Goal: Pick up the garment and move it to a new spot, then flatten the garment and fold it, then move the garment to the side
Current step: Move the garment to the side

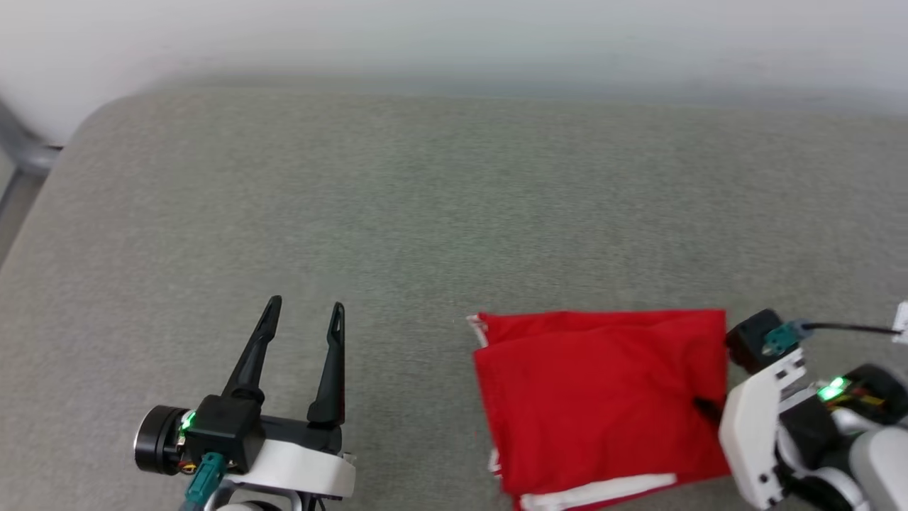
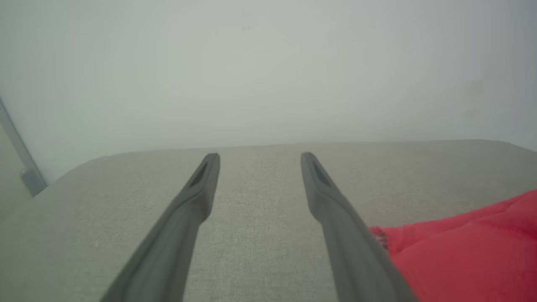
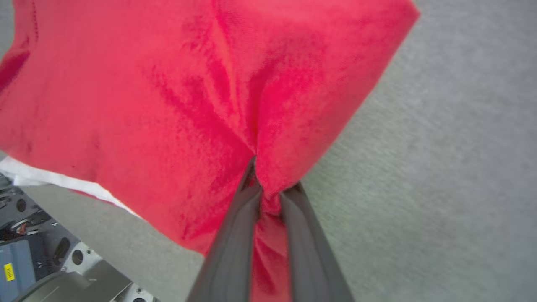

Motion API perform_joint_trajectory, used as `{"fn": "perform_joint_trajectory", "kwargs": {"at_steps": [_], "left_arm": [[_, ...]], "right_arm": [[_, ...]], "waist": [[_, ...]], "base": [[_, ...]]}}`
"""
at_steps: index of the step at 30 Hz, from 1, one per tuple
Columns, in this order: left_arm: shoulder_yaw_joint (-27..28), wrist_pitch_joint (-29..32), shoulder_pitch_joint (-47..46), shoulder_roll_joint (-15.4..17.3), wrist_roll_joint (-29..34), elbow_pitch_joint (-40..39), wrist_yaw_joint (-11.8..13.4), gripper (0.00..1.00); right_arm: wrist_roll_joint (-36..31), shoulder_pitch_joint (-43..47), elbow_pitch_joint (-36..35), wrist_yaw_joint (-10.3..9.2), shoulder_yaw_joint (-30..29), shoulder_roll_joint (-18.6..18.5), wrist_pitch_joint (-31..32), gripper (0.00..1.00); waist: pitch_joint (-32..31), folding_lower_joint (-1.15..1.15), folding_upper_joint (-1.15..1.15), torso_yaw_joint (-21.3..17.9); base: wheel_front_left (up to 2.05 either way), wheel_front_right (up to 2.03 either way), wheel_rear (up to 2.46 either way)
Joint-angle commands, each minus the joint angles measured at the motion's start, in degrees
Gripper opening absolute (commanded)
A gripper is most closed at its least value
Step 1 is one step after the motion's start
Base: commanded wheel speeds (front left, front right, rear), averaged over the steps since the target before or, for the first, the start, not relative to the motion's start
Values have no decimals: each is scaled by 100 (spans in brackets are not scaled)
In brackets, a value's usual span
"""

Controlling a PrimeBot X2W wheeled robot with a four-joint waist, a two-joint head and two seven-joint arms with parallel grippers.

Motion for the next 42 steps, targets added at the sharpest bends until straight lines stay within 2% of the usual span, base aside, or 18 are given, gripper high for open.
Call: {"fn": "perform_joint_trajectory", "kwargs": {"at_steps": [1, 5, 10, 15, 18, 24, 25, 26, 35, 42], "left_arm": [[-32, -13, -97, -8, 12, -13, -27, 100], [-134, -13, -239, -8, 165, -39, -71, 100], [-394, -13, -540, -6, 325, -17, -128, 100], [-690, -13, -914, 4, 491, 6, -158, 100], [-838, -13, -1166, 55, 616, -3, -137, 100], [-1127, -13, -1641, 185, 827, -21, -132, 100], [-1182, -13, -1719, 209, 875, -33, -126, 100], [-1284, -13, -1937, 286, 973, -101, -108, 100], [-1597, -13, -2466, 314, 1193, -343, -78, 100], [-1732, 51, -2629, 325, 1314, -555, -46, 100]], "right_arm": [[-8, -103, -38, -9, 32, -130, -61, 0], [-136, -514, -43, -10, 490, -1105, -358, 0], [-147, -1001, 329, -10, 793, -2030, -869, 0], [-180, -1551, 1005, -9, 1198, -2558, -1675, 0], [-247, -2008, 1535, -11, 1346, -2602, -2277, 0], [-315, -2904, 2840, -11, 1630, -2369, -3478, 0], [-299, -3032, 3102, -11, 1655, -2329, -3616, 0], [-135, -3399, 3835, -10, 1642, -2178, -3958, 0], [41, -4312, 5538, -11, 1665, -2098, -4818, 0], [111, -4761, 6333, -10, 1725, -1977, -5227, 0]], "waist": [[8, 0, 0, -189], [133, 0, 0, -637], [377, 0, 0, -1150], [774, 0, 0, -1635], [1084, 0, 0, -1901], [1675, 0, 0, -2245], [1760, 0, 0, -2278], [2000, 0, 0, -2345], [2529, 0, 0, -2261], [2733, 0, 0, -2176]], "base": [[0, 0, 0], [0, 0, 0], [0, 0, 0], [0, 0, 0], [0, 0, 0], [0, 0, 0], [0, 0, 0], [0, 0, 0], [0, 0, 0], [0, 0, 0]]}}
